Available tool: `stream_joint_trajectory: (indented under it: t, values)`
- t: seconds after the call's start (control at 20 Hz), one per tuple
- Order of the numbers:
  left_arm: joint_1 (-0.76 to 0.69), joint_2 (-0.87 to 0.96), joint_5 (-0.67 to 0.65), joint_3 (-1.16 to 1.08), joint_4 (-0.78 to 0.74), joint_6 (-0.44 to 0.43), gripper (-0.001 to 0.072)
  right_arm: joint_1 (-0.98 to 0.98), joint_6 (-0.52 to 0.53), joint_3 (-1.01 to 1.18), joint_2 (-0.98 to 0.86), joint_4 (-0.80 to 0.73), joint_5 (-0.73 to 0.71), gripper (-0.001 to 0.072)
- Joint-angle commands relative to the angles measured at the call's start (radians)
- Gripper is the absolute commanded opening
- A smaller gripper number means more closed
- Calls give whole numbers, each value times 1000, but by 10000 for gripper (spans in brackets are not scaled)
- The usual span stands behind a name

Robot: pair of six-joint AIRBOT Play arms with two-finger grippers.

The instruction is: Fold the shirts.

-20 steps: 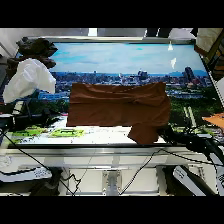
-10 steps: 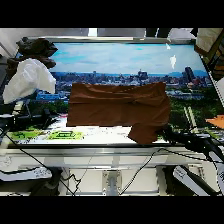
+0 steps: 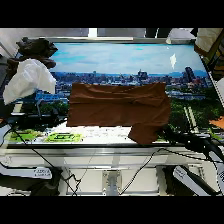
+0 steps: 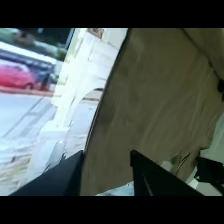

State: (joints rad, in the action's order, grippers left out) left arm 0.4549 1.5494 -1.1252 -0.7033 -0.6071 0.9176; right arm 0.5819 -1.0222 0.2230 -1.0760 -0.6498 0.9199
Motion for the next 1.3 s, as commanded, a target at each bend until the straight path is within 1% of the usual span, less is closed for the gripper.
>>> stream_joint_trajectory:
  t: [0.0, 0.05, 0.1, 0.15, 0.2, 0.25, 0.35, 0.45, 0.55, 0.7, 0.8, 0.85, 1.05, 1.2, 1.25]
  values:
    - [-90, 15, 38, 0, -21, 3, 349, 0, -1, 0, -1, 0, -10, 29]
    - [-103, 15, 32, 0, -21, 2, 348, 0, -1, 0, -1, 1, -9, 29]
    - [-106, 15, 26, 0, -21, 1, 320, 0, 0, 0, -1, 7, -9, 30]
    - [-106, 15, 15, -3, -22, -4, 202, 0, 5, 0, -1, 20, -7, 29]
    - [-105, 15, -3, -11, -22, -14, 46, 0, 26, 0, -1, 43, 0, 29]
    - [-105, 15, -26, -22, -19, -23, 15, 0, 69, 0, -1, 78, 19, 28]
    - [-105, 15, -95, -61, -17, -25, 15, 0, 155, 0, 5, 174, 69, 28]
    - [-105, 13, -206, -120, 12, -26, 14, 1, 216, 0, 31, 283, 117, 27]
    - [-105, 8, -311, -196, 73, -29, 14, 1, 247, 0, 68, 379, 147, 27]
    - [-105, -1, -400, -324, 160, -22, 14, 0, 269, 5, 137, 471, 211, 27]
    - [-106, -8, -420, -396, 215, 0, 14, 0, 271, 45, 187, 471, 274, 26]
    - [-106, -16, -420, -423, 243, 2, 14, 0, 269, 74, 214, 471, 274, 26]
    - [-106, -35, -373, -500, 273, 2, 14, 0, 259, 199, 248, 470, 163, 25]
    - [-106, -35, -332, -548, 346, 0, 14, 0, 260, 284, 248, 470, 90, 25]
    - [-106, -35, -296, -568, 355, -1, 14, 0, 261, 308, 248, 470, 43, 25]
